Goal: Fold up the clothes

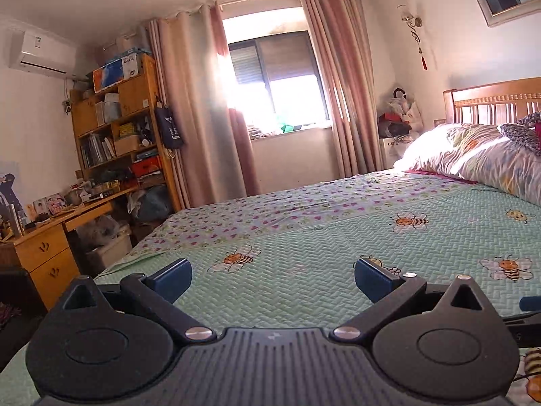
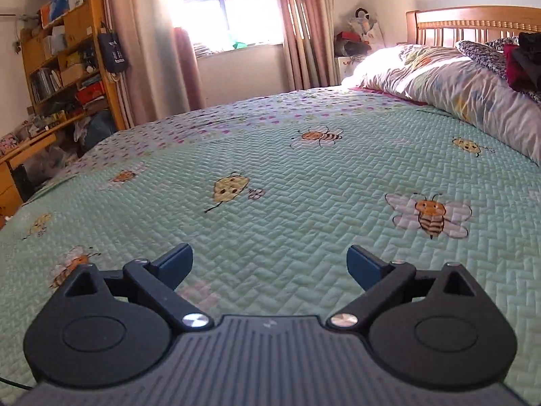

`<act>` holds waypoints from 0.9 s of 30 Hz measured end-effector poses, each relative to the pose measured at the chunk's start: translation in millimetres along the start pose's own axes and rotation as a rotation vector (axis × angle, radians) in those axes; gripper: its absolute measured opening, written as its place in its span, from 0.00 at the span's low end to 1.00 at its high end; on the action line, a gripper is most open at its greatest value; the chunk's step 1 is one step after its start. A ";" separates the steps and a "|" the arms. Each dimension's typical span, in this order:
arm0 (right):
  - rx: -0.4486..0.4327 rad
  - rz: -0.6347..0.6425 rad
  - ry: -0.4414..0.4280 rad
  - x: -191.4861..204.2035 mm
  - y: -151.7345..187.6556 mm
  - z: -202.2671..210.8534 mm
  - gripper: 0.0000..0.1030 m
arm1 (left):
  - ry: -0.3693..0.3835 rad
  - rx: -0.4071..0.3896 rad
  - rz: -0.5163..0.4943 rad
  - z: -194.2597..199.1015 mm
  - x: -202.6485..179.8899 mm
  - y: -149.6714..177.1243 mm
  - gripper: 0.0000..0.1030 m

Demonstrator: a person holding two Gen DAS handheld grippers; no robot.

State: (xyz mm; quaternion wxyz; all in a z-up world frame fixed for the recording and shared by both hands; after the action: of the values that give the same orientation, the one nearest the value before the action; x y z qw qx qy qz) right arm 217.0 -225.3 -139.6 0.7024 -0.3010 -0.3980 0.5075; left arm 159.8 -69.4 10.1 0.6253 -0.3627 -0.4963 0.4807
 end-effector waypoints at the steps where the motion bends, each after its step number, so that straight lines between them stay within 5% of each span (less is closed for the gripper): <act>1: 0.034 -0.010 -0.006 4.6 7.6 15.3 0.95 | -0.021 0.019 0.008 19.3 7.1 -4.2 0.99; 4: 0.161 0.082 0.005 24.6 18.9 55.6 0.95 | -0.065 0.008 0.061 76.0 32.2 -22.4 1.00; 6: 0.125 0.144 0.036 36.5 12.6 91.1 0.95 | -0.092 -0.031 0.099 114.7 46.9 -32.7 1.00; 9: 0.049 0.167 0.019 53.4 4.6 149.2 0.98 | -0.115 0.015 0.113 163.5 58.9 -35.3 1.00; 17: -0.133 0.204 -0.052 74.4 -8.2 271.7 1.00 | -0.040 -0.036 0.050 276.1 48.9 -34.4 1.00; 20: -0.143 0.192 -0.038 61.4 1.4 286.8 1.00 | -0.023 0.005 0.021 287.0 33.9 -21.2 1.00; 27: -0.008 0.178 -0.025 47.0 39.6 257.8 1.00 | -0.035 0.069 -0.105 279.5 9.7 4.9 1.00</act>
State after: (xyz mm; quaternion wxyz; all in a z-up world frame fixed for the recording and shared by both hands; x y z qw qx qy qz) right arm -16.8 -163.7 -31.0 0.6481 -0.3318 -0.3805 0.5701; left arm -111.9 -65.3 76.5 0.6531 -0.3061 -0.5085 0.4702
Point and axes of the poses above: each gripper's, at about its wrist camera, not at the fingertips, and z roughly against the way its jaws point, x to its left, y to its underside, the point moved 10 cm from there along -z, roughly the way its jaws point, and after that the axes turned 3 degrees about -z, right-handed, at the moved point
